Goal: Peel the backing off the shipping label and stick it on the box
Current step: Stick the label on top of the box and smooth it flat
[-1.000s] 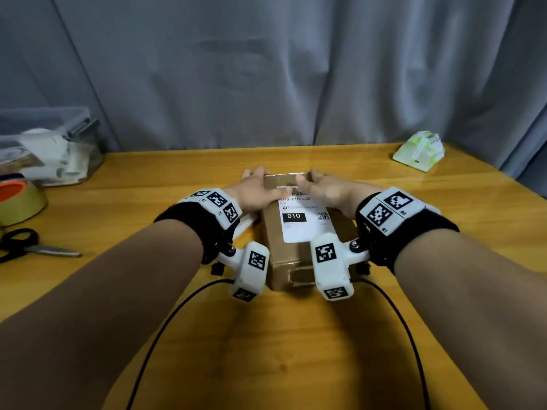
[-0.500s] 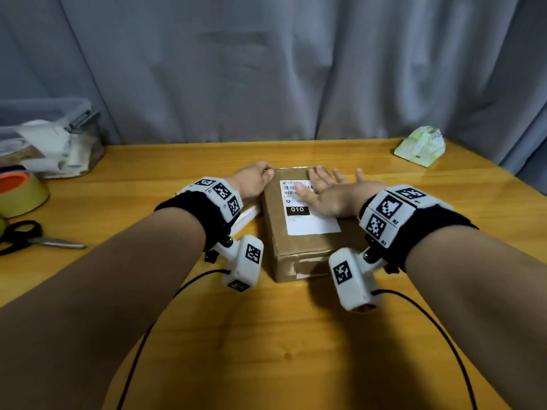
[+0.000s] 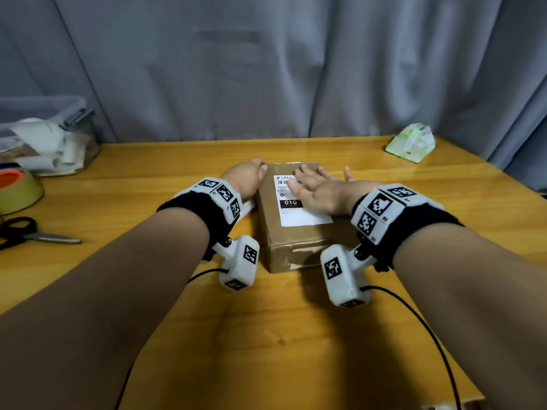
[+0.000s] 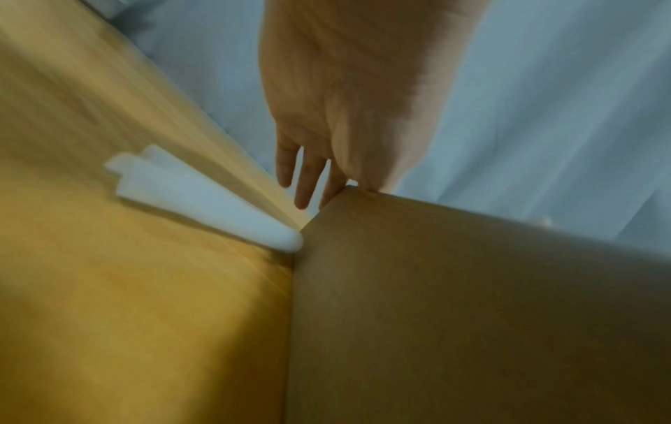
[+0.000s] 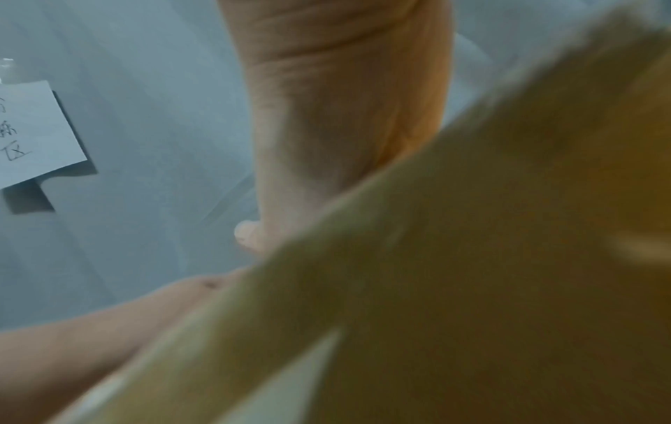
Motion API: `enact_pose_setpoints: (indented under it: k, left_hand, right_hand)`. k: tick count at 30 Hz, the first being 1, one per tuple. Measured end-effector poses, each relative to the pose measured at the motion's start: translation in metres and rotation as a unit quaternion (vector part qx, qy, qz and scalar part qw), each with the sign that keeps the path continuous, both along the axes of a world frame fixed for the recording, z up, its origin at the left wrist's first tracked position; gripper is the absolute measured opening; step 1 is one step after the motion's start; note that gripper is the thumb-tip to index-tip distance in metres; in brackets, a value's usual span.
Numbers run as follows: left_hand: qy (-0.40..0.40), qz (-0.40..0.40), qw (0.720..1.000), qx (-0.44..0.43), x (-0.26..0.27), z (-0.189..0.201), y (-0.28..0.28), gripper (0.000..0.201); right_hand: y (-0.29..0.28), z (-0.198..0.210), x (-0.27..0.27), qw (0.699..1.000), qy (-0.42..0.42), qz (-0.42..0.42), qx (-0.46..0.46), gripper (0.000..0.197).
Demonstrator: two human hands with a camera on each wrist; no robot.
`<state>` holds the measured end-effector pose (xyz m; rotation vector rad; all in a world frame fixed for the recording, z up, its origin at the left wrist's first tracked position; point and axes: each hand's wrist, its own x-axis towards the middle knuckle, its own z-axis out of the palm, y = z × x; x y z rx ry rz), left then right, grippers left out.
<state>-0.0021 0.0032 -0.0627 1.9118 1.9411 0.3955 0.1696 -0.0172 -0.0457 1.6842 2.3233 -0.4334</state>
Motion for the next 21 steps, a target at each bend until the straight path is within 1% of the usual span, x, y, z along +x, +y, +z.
enact_pose_setpoints:
  k: [2, 4, 5, 6, 7, 8, 9, 11, 13, 15, 18, 21]
  left_hand:
    - [0.033, -0.001, 0.999, 0.002, -0.002, 0.000, -0.002, 0.044]
    - [0.082, -0.014, 0.996, 0.037, 0.001, 0.007, -0.004, 0.047]
    - [0.091, -0.042, 0.993, 0.066, 0.005, 0.012, -0.006, 0.047]
    - [0.079, -0.083, 0.990, 0.086, 0.012, 0.016, -0.008, 0.046]
    - [0.056, -0.125, 0.987, 0.086, 0.020, 0.019, -0.012, 0.045]
    - [0.048, -0.159, 0.984, 0.068, 0.026, 0.018, -0.015, 0.044]
    - [0.060, -0.182, 0.981, 0.042, 0.031, 0.015, -0.019, 0.045]
    - [0.124, -0.196, 0.973, 0.002, 0.033, 0.006, -0.023, 0.051]
    - [0.175, -0.197, 0.964, -0.029, 0.031, 0.007, -0.026, 0.058]
    - [0.211, -0.205, 0.953, -0.070, 0.028, 0.016, -0.031, 0.069]
    - [0.255, -0.202, 0.938, -0.120, 0.024, 0.025, -0.038, 0.083]
    - [0.280, -0.191, 0.930, -0.138, 0.018, 0.028, -0.046, 0.089]
  right_hand:
    - [0.000, 0.000, 0.011, 1.000, 0.008, -0.011, 0.002, 0.071]
    - [-0.001, -0.004, 0.015, 0.999, 0.029, -0.014, 0.008, 0.068]
    - [0.000, -0.006, 0.015, 0.999, 0.044, -0.017, 0.009, 0.065]
    - [0.002, -0.009, 0.015, 0.998, 0.064, -0.024, 0.008, 0.062]
    - [0.003, -0.011, 0.015, 0.995, 0.090, -0.033, 0.009, 0.060]
    - [0.003, -0.014, 0.015, 0.992, 0.119, -0.042, 0.014, 0.057]
    - [0.003, -0.016, 0.015, 0.988, 0.146, -0.050, 0.025, 0.054]
    - [0.002, -0.019, 0.014, 0.983, 0.170, -0.060, 0.046, 0.050]
    - [0.002, -0.020, 0.015, 0.984, 0.159, -0.060, 0.049, 0.050]
    - [0.002, -0.020, 0.018, 0.988, 0.139, -0.053, 0.046, 0.051]
    - [0.000, -0.018, 0.021, 0.988, 0.131, -0.055, 0.052, 0.052]
    - [-0.005, -0.015, 0.019, 0.989, 0.114, -0.061, 0.068, 0.052]
